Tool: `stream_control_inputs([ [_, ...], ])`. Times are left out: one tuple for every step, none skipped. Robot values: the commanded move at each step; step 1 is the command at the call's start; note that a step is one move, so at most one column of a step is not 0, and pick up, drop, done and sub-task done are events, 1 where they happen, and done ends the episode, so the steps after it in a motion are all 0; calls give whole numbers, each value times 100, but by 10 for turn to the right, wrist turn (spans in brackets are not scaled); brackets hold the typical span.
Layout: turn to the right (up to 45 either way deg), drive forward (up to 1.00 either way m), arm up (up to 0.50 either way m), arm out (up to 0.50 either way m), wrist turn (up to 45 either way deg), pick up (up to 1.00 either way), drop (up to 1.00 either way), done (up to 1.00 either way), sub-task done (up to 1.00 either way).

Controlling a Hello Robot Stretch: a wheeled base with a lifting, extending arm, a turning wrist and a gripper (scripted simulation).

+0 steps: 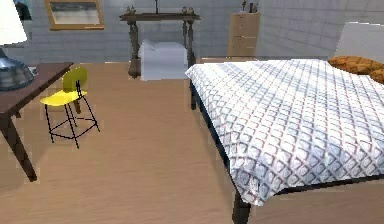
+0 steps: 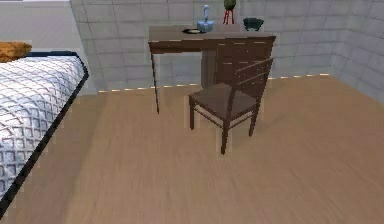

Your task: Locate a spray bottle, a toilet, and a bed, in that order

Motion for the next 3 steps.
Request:
stream_control_inputs([
  [0,25,0,0,0,0,0,0,0],
  [330,0,0,0,0,0,0,0,0],
  [0,0,0,0,0,0,0,100,0],
])
